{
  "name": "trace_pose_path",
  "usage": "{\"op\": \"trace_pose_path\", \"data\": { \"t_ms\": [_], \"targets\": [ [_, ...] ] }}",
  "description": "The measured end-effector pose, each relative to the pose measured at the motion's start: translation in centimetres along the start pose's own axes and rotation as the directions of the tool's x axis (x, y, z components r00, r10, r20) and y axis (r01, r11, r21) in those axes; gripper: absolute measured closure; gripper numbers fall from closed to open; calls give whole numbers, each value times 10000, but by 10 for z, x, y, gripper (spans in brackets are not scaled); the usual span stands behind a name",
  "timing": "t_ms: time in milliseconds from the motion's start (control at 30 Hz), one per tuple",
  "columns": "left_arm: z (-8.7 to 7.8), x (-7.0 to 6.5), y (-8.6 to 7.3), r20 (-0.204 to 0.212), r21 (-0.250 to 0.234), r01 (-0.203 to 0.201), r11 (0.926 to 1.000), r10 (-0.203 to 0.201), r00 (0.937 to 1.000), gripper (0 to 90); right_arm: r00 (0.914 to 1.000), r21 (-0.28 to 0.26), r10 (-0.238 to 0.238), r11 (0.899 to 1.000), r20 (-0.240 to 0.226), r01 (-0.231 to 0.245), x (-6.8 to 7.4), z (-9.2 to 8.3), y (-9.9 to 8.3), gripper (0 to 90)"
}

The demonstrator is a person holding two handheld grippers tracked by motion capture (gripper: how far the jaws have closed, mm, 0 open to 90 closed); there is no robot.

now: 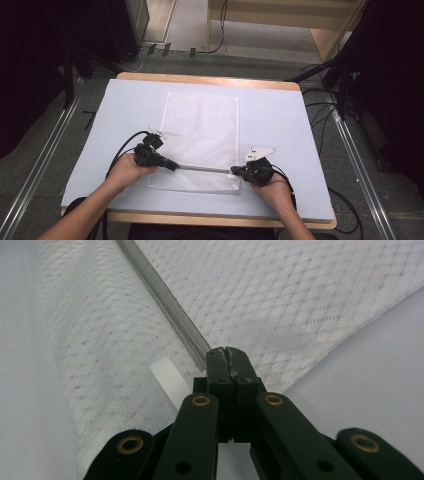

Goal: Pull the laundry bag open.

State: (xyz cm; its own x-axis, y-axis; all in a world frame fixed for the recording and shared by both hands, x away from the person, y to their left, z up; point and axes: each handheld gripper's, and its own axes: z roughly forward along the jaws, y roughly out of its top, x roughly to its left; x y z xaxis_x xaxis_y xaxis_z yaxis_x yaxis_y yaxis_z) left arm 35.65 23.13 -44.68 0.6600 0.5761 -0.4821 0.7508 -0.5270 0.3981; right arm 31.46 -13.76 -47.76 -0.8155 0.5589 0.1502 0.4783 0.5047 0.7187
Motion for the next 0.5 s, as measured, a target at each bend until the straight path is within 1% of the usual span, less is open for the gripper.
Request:
{"op": "trace_pose_path", "data": {
  "t_ms": [100, 233, 267, 333, 367, 400, 467, 500],
  "targets": [
    [-6, 5, -5, -64, -100, 173, 9998, -173, 9998, 880, 10000, -30, -3, 10000, -25, 3, 0, 0, 0, 900],
    [-14, 7, -10, -125, -298, 104, 9995, -107, 9999, 880, 9999, -29, 54, 10000, -130, -54, -2, 0, 0, 900],
    [-16, 8, -12, -196, -289, 36, 9996, -42, 9998, 881, 9999, -25, 54, 10000, -130, -54, -2, 0, 0, 900],
    [-18, 10, -15, -239, -273, 97, 9996, -104, 9997, 880, 9999, -55, 92, 9999, -110, -93, -2, 0, -1, 900],
    [-20, 11, -16, -298, -238, 84, 9997, -91, 9995, 881, 9999, -88, 20, 10000, -99, -21, -1, 0, -1, 900],
    [-20, 11, -17, -251, -278, 156, 9995, -163, 9996, 880, 9999, -101, -37, 9999, -120, 36, -2, 0, -2, 900],
    [-23, 12, -20, -291, -326, 263, 9991, -273, 9992, 881, 9998, -117, -104, 9999, -163, 102, -2, 0, -2, 900],
    [-25, 13, -22, -338, -329, 242, 9992, -253, 9991, 880, 9998, -111, -112, 9999, -171, 110, -2, 0, -2, 900]
  ]
}}
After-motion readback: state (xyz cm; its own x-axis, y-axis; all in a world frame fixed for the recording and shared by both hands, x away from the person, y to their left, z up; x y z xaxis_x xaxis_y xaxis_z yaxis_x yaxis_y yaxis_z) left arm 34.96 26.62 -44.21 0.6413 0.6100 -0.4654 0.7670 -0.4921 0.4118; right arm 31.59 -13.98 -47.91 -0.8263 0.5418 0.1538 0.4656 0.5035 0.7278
